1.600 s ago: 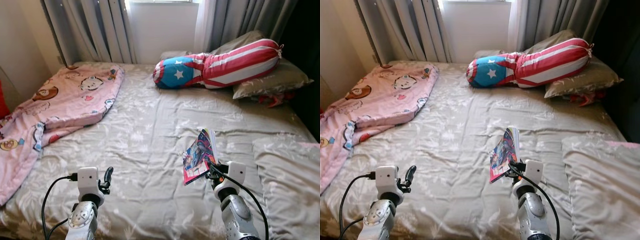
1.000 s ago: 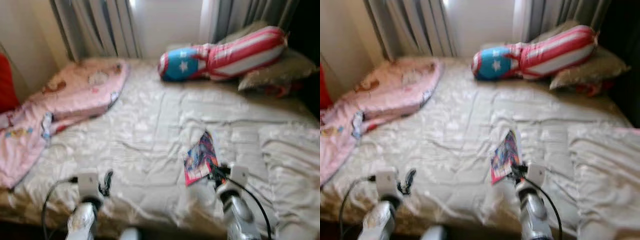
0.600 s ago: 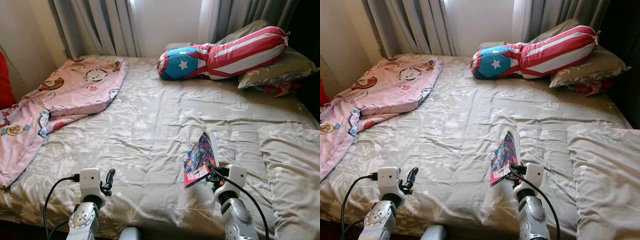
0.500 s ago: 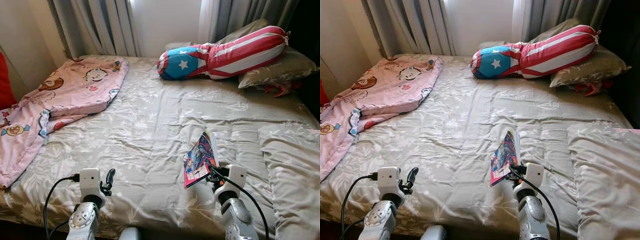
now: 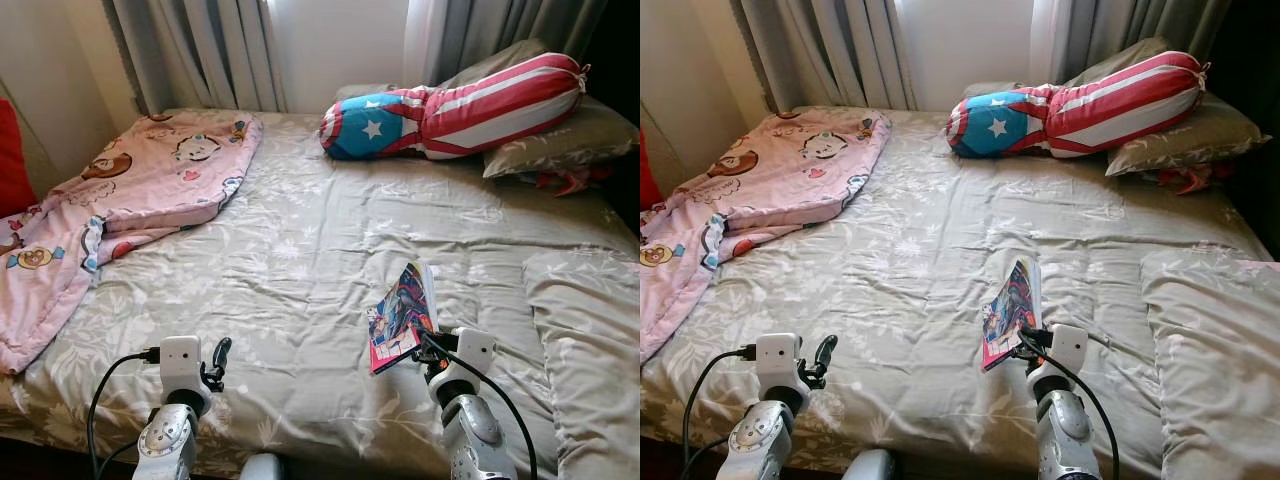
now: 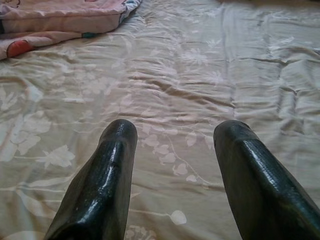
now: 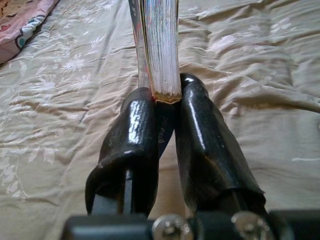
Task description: Clean up the room
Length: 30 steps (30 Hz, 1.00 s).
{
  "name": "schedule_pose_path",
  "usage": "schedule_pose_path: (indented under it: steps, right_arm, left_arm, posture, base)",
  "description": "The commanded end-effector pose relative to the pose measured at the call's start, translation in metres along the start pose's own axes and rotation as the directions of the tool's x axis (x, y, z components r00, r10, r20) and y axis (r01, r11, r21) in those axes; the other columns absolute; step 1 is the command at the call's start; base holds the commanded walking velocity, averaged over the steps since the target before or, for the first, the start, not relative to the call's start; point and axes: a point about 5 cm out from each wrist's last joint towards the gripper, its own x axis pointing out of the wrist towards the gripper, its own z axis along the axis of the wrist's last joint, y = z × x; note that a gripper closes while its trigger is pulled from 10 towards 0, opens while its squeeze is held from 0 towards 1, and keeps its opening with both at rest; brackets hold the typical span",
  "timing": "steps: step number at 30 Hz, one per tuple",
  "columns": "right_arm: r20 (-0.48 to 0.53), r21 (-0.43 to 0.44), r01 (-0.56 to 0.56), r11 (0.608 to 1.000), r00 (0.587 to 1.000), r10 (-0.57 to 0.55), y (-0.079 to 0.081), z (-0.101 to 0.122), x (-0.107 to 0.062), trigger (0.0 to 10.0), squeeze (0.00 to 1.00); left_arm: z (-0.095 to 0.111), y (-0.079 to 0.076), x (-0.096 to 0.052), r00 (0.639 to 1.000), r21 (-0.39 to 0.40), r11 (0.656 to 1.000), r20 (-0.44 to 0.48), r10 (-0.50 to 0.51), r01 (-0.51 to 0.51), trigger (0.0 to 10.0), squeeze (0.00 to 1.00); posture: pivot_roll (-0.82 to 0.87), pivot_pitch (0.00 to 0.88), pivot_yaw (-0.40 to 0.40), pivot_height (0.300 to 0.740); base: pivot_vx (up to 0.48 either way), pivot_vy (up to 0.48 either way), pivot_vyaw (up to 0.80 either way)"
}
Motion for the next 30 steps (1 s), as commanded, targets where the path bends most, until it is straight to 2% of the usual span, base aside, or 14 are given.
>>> schedule_pose_path:
  steps: [1,5,27,30]
  right_arm:
    - [0.05,-0.005,-0.019,1.0,0.999,0.019,0.0046,0.0113,0.0051,10.0,0.0]
    - [0.047,-0.009,-0.019,1.0,0.999,0.02,0.005,0.0108,0.005,10.0,0.0]
    - [0.055,0.004,-0.014,1.0,0.998,0.014,0.0056,0.0103,0.0044,10.0,0.0]
    - [0.051,0.019,0.0,1.0,0.999,-0.001,0.0028,0.0098,0.0044,10.0,0.0]
  left_arm:
    - [0.0033,0.001,0.0009,1.0,0.011,1.0,0.008,-0.004,0.004,10.0,0.0]
    - [0.0034,0.002,0.0008,1.0,0.015,1.0,0.007,0.001,-0.001,10.0,0.0]
    - [0.0036,0.0062,0.0009,1.0,0.036,0.999,-0.005,0.014,-0.014,10.0,0.0]
    - [0.004,0.007,0.0003,1.0,0.04,0.999,-0.001,0.011,-0.011,10.0,0.0]
  posture:
    - [0.05,0.0,0.022,0.64]
    - [0.05,0.0,0.023,0.64]
    - [0.05,0.0,0.027,0.64]
    - [0.06,0.0,0.028,0.64]
  base:
    - [0.0,0.0,0.0]
    - [0.0,0.0,0.0]
    - [0.319,0.0,0.0]
    - [0.0,0.0,0.0]
